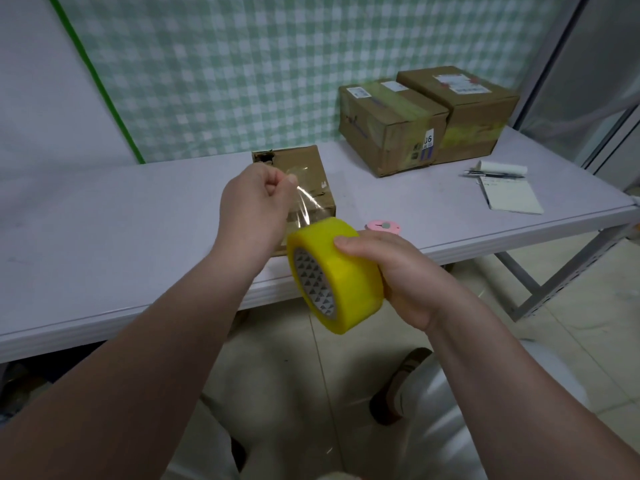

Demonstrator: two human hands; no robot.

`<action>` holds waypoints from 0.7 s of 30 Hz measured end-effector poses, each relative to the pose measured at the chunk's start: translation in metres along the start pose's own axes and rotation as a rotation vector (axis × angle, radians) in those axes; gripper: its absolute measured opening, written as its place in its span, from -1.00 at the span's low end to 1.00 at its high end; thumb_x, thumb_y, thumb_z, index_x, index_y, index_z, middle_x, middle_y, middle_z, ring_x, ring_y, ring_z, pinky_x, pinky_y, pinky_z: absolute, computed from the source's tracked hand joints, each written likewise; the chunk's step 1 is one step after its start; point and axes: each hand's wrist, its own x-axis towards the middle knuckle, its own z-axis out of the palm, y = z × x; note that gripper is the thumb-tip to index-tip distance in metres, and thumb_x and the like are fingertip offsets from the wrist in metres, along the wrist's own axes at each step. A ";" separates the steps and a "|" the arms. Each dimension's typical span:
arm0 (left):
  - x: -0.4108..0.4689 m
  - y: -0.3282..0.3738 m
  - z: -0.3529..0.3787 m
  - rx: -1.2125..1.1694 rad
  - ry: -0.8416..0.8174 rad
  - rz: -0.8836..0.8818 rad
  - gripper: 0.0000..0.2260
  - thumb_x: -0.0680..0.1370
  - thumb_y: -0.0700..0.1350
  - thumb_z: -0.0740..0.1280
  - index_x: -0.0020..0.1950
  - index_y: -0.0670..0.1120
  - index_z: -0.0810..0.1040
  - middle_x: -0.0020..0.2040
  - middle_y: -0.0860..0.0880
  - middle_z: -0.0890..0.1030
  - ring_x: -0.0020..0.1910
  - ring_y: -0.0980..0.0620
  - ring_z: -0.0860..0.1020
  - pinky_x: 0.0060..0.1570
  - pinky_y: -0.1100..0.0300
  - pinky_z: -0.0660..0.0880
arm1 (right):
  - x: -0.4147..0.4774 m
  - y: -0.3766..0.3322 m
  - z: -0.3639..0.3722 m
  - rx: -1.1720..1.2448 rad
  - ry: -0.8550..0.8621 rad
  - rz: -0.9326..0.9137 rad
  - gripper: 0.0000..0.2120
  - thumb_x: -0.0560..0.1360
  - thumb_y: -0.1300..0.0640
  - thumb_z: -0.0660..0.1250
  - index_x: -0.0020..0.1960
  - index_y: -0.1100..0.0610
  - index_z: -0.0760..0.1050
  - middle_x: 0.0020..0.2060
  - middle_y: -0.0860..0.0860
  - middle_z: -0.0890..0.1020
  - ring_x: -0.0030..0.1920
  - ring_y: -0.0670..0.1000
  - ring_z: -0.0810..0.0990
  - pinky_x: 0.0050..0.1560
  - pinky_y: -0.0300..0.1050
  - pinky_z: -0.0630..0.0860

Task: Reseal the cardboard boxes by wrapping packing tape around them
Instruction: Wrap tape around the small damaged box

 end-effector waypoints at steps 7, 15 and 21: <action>0.012 0.003 0.005 0.225 -0.011 0.184 -0.88 0.57 -0.14 0.26 -0.18 -0.08 0.46 -0.36 0.09 0.44 -0.36 0.16 0.40 -0.35 0.47 0.31 | 0.002 -0.008 0.009 -0.015 0.133 0.011 -0.81 0.56 -0.06 0.26 -0.05 0.06 0.49 -0.17 -0.05 0.57 -0.11 -0.02 0.57 0.01 -0.04 0.50; 0.005 -0.005 0.016 0.281 0.044 0.363 -0.87 0.57 -0.16 0.26 -0.18 -0.05 0.40 -0.31 0.17 0.36 -0.30 0.20 0.36 -0.25 0.47 0.27 | 0.016 -0.023 0.004 -0.197 0.217 0.102 -0.56 0.53 -0.19 0.25 0.14 0.18 0.49 0.01 0.15 0.63 0.00 0.17 0.62 0.14 0.20 0.54; 0.004 -0.009 0.021 0.316 0.100 0.494 -0.86 0.54 -0.21 0.27 -0.18 -0.05 0.39 -0.29 0.12 0.35 -0.28 0.07 0.33 -0.28 0.38 0.23 | 0.026 -0.029 0.005 -0.225 0.261 0.111 -0.55 0.51 -0.18 0.26 0.06 0.21 0.54 0.02 0.23 0.64 0.01 0.24 0.64 0.12 0.26 0.54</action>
